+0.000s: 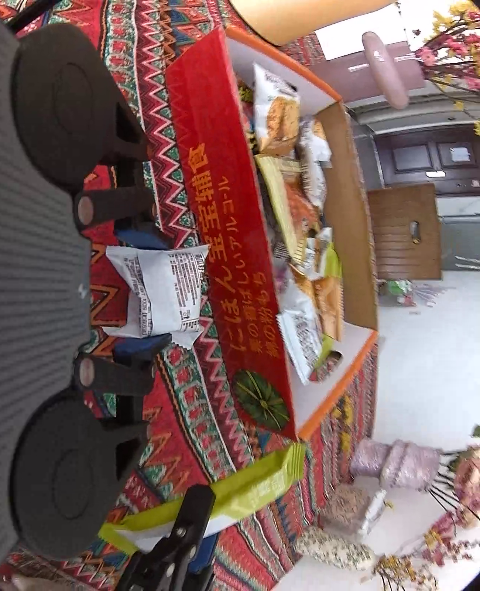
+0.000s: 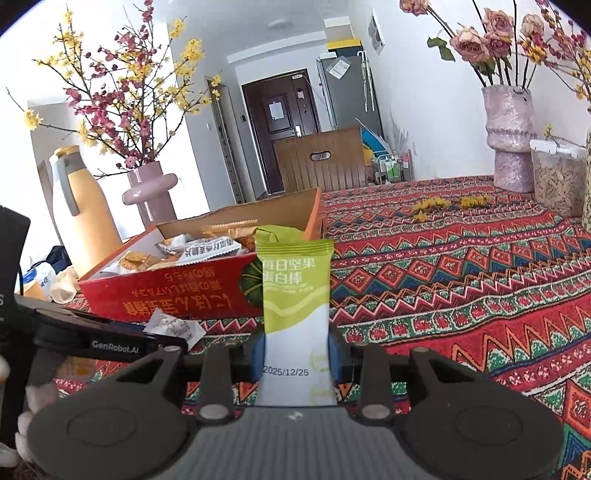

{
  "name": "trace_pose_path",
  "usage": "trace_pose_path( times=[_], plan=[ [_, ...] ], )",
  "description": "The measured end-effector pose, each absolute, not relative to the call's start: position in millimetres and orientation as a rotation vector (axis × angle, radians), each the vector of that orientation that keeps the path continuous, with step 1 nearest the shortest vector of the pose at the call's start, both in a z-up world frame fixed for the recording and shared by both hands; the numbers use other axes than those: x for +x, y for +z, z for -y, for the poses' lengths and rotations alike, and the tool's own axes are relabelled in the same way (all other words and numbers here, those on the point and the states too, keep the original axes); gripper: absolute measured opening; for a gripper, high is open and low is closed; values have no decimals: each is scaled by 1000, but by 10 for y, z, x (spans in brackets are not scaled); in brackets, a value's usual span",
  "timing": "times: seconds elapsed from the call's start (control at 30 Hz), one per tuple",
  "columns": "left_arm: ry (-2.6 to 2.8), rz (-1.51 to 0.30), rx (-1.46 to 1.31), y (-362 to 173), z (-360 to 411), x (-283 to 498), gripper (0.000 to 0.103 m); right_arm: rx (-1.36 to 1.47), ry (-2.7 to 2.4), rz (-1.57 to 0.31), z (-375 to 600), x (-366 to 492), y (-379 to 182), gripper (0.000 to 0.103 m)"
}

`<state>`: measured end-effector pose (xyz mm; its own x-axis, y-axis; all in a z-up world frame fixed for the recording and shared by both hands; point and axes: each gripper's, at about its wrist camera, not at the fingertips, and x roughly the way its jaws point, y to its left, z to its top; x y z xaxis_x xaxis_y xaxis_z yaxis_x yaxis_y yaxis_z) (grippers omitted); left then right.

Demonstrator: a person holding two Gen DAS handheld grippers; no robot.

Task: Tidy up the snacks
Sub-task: 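Grasp a white wrapped packet with left tool while right tool holds green bar, then lower both held packets into the red box and open both tools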

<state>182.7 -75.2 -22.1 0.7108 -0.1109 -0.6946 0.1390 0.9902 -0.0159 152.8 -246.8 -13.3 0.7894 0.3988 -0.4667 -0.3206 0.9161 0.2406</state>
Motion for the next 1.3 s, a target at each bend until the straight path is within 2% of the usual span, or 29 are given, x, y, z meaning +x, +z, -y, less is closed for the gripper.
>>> trace_pose_path(
  times=[0.2, 0.47, 0.8, 0.9, 0.97, 1.0, 1.03, 1.1, 1.13, 1.17, 1.2, 1.23, 1.3],
  plan=[
    [-155, -644, 32, 131, 623, 1604, 48, 102, 410, -483, 2369, 1506, 90, 32],
    [-36, -526, -13, 507, 272, 1829, 49, 24, 450, -401, 1975, 1895, 509, 33],
    [102, -545, -43, 407, -44, 2399, 49, -14, 355, -468, 1589, 2829, 543, 33],
    [115, -556, -49, 321, -90, 2461, 54, -23, 329, -506, 1544, 3036, 438, 33],
    [112, -549, -50, 291, -110, 2447, 71, -21, 323, -526, 1520, 3101, 376, 34],
    [115, -543, -52, 285, -115, 2442, 85, -10, 333, -535, 1522, 3124, 357, 37],
    [122, -528, -54, 283, -133, 2410, 94, 0, 343, -543, 1526, 3130, 343, 40],
    [119, -509, -57, 298, -157, 2355, 101, 26, 358, -536, 1542, 3107, 344, 45],
    [115, -505, -62, 298, -176, 2347, 103, 38, 366, -530, 1558, 3088, 350, 58],
    [111, -502, -66, 306, -186, 2324, 103, 49, 372, -521, 1569, 3061, 363, 67],
    [107, -500, -69, 313, -200, 2289, 103, 52, 376, -511, 1572, 3018, 382, 84],
    [107, -501, -70, 327, -206, 2257, 103, 51, 378, -499, 1574, 2970, 402, 96],
    [103, -493, -76, 353, -227, 2173, 103, 52, 391, -476, 1583, 2844, 442, 103]
  ],
)
